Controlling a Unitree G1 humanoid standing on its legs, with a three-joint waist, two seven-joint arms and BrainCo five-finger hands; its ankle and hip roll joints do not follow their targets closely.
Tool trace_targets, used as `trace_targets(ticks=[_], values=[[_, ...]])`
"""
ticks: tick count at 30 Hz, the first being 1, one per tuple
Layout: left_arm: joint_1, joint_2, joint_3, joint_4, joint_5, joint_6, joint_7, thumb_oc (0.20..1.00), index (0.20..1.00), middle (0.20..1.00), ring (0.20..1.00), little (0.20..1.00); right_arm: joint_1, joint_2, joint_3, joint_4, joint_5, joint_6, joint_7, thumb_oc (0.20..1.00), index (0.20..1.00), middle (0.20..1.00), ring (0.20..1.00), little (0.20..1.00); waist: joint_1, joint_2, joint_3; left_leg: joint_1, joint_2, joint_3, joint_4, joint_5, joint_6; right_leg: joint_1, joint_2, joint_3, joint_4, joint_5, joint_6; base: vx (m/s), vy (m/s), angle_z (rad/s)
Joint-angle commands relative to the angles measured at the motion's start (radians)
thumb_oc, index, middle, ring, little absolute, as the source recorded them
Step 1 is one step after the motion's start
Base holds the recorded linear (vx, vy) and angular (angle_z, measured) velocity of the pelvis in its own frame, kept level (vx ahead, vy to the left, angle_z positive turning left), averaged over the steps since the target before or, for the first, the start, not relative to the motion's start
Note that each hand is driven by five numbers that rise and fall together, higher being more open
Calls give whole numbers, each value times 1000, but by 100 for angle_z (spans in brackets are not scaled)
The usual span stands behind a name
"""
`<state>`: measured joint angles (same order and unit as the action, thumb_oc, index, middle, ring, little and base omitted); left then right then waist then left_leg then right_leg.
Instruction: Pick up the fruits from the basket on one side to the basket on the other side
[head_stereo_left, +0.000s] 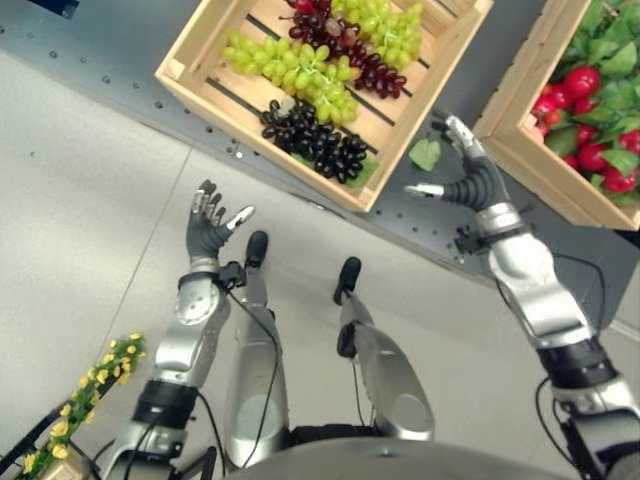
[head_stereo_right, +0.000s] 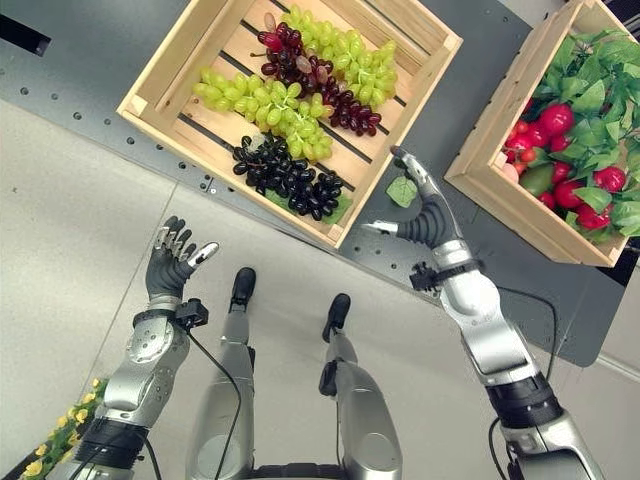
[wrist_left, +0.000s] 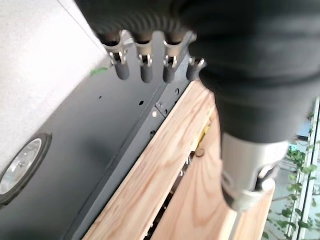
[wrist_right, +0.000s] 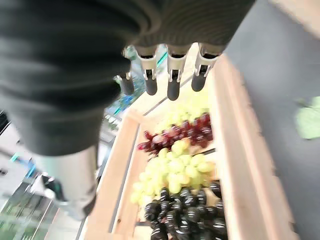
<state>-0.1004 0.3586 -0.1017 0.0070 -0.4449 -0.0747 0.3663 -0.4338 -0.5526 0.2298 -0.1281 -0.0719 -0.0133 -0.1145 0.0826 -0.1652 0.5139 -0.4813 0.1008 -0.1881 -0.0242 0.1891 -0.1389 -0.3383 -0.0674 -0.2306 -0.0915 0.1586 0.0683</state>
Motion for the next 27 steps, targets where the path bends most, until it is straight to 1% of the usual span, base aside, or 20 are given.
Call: trace_targets(ticks=[1, 3, 7, 13, 16, 17, 18, 19, 26, 27], values=[[33, 6, 27, -45, 44, -34, 31, 1000, 1000, 1000, 1000, 1000, -84, -4, 27, 45, -40, 8, -34, 1000, 1000, 1000, 1000, 1000, 26, -16, -62, 36, -76, 56, -63, -51, 76, 76, -54, 16, 4, -73, 95, -3, -14, -4], [38, -1, 22, -34, 35, -37, 44, 1000, 1000, 1000, 1000, 1000, -169, 22, 85, 135, -45, 34, -48, 1000, 1000, 1000, 1000, 1000, 50, -15, -62, 35, -79, 49, -63, -50, 76, 79, -55, 10, 4, -75, 93, 0, 0, 0], [39, 3, 23, -24, 25, -46, 53, 1000, 1000, 1000, 1000, 1000, -293, 50, 152, 280, -35, 54, -76, 1000, 1000, 1000, 1000, 1000, 81, -16, -55, 33, -83, 36, -63, -48, 75, 89, -54, -6, 4, -79, 91, 16, -24, 5], [30, 5, 2, -22, 21, -57, 54, 1000, 1000, 1000, 1000, 1000, -401, 98, 196, 519, -16, 80, -112, 1000, 1000, 1000, 1000, 1000, 124, -12, -44, 26, -94, 12, -63, -43, 75, 101, -57, -29, 6, -86, 87, 24, -23, 15], [15, 10, -20, -23, 11, -68, 49, 1000, 1000, 1000, 1000, 1000, -477, 117, 226, 699, -10, 94, -137, 1000, 1000, 1000, 1000, 1000, 148, -3, -36, 19, -99, -1, -63, -40, 74, 105, -57, -40, 7, -90, 86, 17, -11, 10], [11, 9, -24, -25, 7, -71, 48, 1000, 1000, 1000, 1000, 1000, -502, 121, 232, 743, -4, 94, -143, 1000, 1000, 1000, 1000, 1000, 153, 0, -33, 18, -100, -4, -63, -39, 74, 106, -57, -43, 7, -91, 85, 6, -5, 9], [10, 9, -23, -25, 6, -71, 48, 1000, 1000, 1000, 1000, 1000, -507, 122, 234, 748, -3, 91, -144, 1000, 1000, 1000, 1000, 1000, 152, 0, -32, 18, -100, -5, -63, -38, 74, 106, -57, -43, 7, -91, 85, 7, 1, 19], [-1, 13, -32, -30, 2, -79, 46, 1000, 1000, 1000, 1000, 1000, -551, 127, 252, 831, -2, 99, -149, 1000, 1000, 1000, 1000, 1000, 163, 5, -28, 14, -104, -11, -63, -37, 74, 108, -56, -48, 7, -93, 84, 8, 4, 23], [-37, 11, -74, -39, -9, -91, 39, 1000, 1000, 1000, 1000, 1000, -653, 162, 283, 1125, 10, 106, -164, 1000, 1000, 1000, 1000, 1000, 183, 29, -13, 11, -117, -30, -63, -36, 71, 117, -57, -65, 10, -106, 82, 8, 5, 9], [-38, 11, -75, -39, -9, -91, 39, 1000, 1000, 1000, 1000, 1000, -655, 162, 282, 1127, 10, 105, -164, 1000, 1000, 1000, 1000, 1000, 183, 30, -13, 8, -117, -31, -63, -31, 72, 115, -58, -66, 9, -101, 82, 0, 19, 5]])
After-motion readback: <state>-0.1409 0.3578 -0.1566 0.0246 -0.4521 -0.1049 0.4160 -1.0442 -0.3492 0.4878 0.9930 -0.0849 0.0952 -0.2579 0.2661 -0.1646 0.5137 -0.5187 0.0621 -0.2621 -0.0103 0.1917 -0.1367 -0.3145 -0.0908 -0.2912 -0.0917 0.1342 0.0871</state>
